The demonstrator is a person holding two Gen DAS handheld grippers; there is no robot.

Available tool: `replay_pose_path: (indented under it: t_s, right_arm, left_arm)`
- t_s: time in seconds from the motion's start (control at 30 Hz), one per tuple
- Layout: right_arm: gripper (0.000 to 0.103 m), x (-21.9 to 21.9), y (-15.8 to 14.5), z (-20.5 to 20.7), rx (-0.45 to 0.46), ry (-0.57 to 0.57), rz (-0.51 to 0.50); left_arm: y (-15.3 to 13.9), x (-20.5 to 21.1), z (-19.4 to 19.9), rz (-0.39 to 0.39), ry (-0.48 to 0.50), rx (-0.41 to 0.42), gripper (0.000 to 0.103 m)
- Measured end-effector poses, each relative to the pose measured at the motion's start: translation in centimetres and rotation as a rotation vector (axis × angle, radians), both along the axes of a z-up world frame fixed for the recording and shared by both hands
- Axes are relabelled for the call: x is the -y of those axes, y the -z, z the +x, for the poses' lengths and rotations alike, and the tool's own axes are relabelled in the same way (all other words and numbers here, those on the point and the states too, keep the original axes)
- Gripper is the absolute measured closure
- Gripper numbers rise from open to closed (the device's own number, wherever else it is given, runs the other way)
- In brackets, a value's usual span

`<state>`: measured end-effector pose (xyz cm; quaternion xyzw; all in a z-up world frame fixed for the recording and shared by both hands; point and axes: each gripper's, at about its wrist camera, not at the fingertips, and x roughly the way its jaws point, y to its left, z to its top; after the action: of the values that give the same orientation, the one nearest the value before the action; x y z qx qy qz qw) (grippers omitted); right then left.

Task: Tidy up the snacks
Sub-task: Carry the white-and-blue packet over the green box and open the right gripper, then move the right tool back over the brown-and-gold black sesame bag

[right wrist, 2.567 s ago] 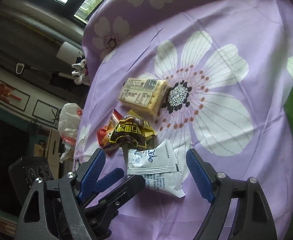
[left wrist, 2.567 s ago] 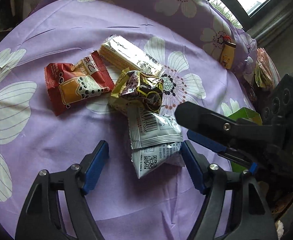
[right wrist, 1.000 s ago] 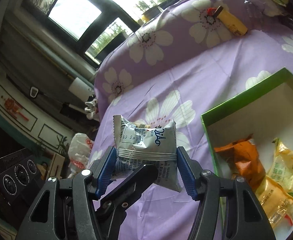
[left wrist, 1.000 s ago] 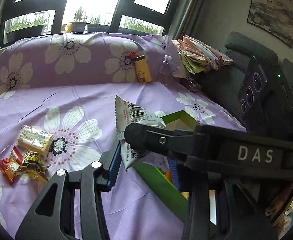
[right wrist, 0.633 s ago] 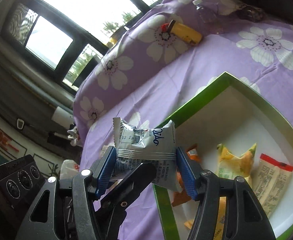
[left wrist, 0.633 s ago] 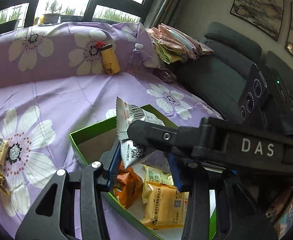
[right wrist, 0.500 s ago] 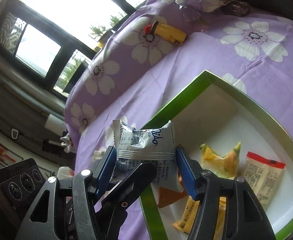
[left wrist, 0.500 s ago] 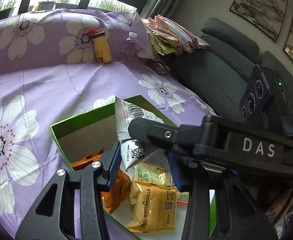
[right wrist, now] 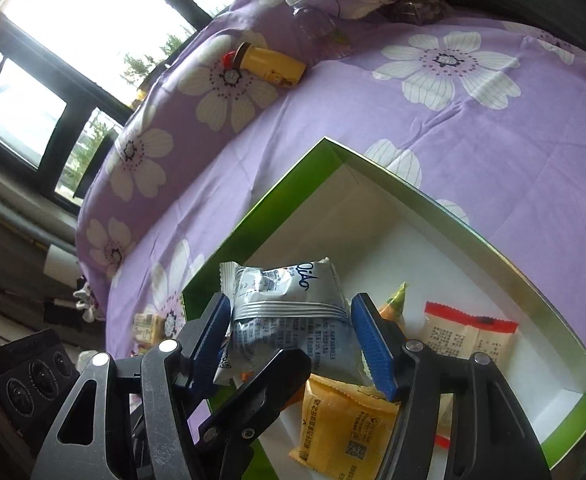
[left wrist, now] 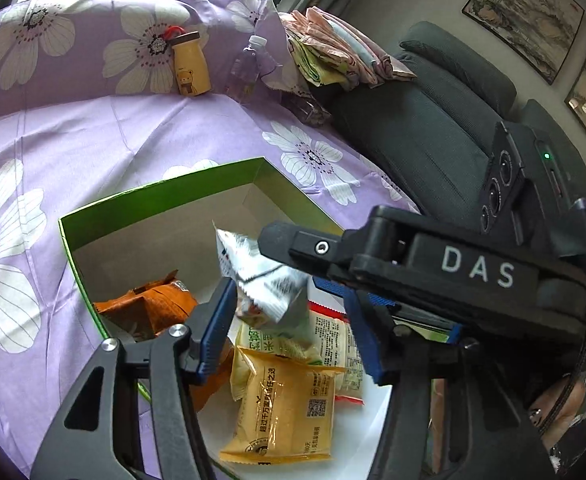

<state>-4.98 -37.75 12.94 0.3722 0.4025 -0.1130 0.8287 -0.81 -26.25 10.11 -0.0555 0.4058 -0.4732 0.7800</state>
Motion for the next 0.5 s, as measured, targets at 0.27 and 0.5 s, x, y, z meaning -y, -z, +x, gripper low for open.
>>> replay_pose_path:
  t_s: [0.27, 0.5]
  right_arm:
    - [0.020, -0.3, -1.8, -0.8, 0.032, 0.077, -0.108]
    - [0.013, -1.6, -2.8, -0.3, 0.075, 0.059, -0.137]
  left_arm:
    - [-1.6, -4.8, -0.7, 0.000, -0.084, 0.039, 0.005]
    - [-1.5, -11.7, -0.3, 0.155, -0.269, 0.055, 0.001]
